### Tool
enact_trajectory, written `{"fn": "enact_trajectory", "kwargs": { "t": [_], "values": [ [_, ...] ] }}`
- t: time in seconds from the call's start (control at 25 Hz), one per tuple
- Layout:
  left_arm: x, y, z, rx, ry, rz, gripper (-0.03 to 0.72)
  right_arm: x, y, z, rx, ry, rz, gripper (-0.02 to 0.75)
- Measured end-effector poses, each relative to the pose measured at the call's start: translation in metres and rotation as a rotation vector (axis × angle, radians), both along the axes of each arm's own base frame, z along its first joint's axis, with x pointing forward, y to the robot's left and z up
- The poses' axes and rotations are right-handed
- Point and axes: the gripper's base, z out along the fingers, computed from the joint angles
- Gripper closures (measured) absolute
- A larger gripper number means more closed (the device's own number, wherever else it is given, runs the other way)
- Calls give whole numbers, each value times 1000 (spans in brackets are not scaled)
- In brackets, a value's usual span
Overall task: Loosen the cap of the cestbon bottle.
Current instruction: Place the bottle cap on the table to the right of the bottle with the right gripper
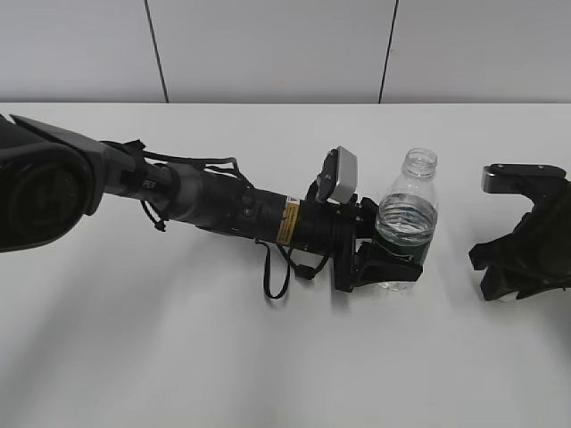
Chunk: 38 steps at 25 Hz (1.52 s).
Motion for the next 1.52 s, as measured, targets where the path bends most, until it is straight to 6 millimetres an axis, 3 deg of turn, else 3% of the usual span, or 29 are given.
{"fn": "enact_trajectory", "kwargs": {
  "t": [0.64, 1.0, 1.12, 1.28, 1.52],
  "values": [
    [0, 0, 0, 0, 0, 0, 181, 4, -1, -5, -10, -22, -5, 440],
    [0, 0, 0, 0, 0, 0, 181, 4, -1, -5, -10, -22, -5, 377],
    [0, 0, 0, 0, 0, 0, 165, 3, -1, -5, -10, -21, -4, 315],
    [0, 0, 0, 0, 2, 0, 80, 3, 0, -5, -4, -20, -13, 200],
    [0, 0, 0, 0, 13, 1, 20, 3, 0, 11, 2, -64, -13, 167]
  ]
}}
